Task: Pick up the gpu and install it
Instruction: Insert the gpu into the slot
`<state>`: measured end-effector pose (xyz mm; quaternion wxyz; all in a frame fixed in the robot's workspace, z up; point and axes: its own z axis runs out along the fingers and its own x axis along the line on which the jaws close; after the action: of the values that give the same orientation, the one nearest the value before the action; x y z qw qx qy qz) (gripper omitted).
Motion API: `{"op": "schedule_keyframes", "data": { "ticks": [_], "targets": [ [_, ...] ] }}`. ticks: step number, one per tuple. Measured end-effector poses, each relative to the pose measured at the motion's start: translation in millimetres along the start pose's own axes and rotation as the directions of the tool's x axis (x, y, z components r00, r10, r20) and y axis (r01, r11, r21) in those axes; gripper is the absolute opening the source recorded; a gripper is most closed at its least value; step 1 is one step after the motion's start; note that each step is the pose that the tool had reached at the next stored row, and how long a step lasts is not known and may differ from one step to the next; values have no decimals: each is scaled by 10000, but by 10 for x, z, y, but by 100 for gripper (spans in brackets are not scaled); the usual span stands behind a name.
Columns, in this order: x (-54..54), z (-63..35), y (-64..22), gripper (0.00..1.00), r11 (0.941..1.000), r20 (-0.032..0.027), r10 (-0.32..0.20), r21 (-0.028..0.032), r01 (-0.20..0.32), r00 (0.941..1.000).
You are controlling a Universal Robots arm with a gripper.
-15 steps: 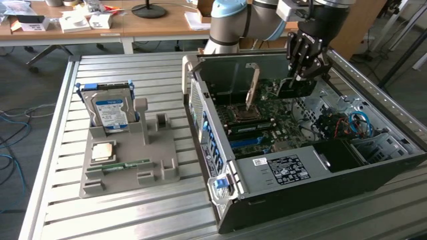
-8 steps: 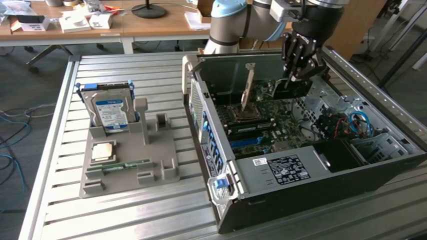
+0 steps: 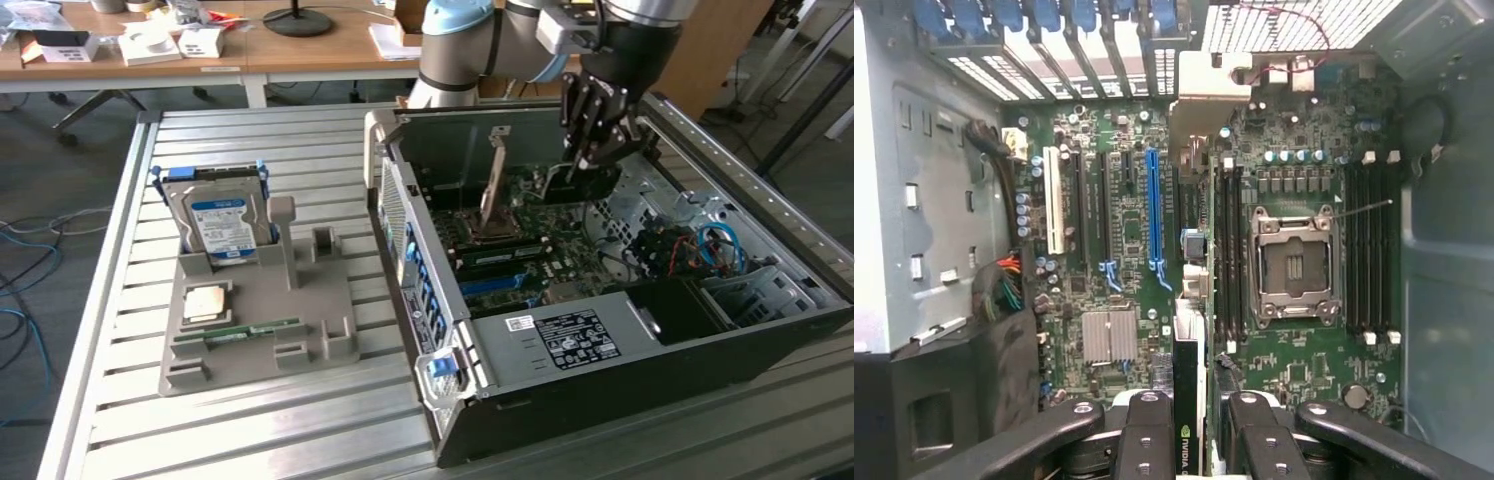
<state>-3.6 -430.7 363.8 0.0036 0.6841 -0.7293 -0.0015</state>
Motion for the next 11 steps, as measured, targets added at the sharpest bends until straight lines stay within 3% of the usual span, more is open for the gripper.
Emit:
{"op": "schedule_keyframes", "data": {
  "ticks": [3,11],
  "targets": [
    [0,43,3,26,10000,-2,-1,0,1,10000],
    [0,48,3,26,10000,-2,0,-1,0,10000]
  ]
}}
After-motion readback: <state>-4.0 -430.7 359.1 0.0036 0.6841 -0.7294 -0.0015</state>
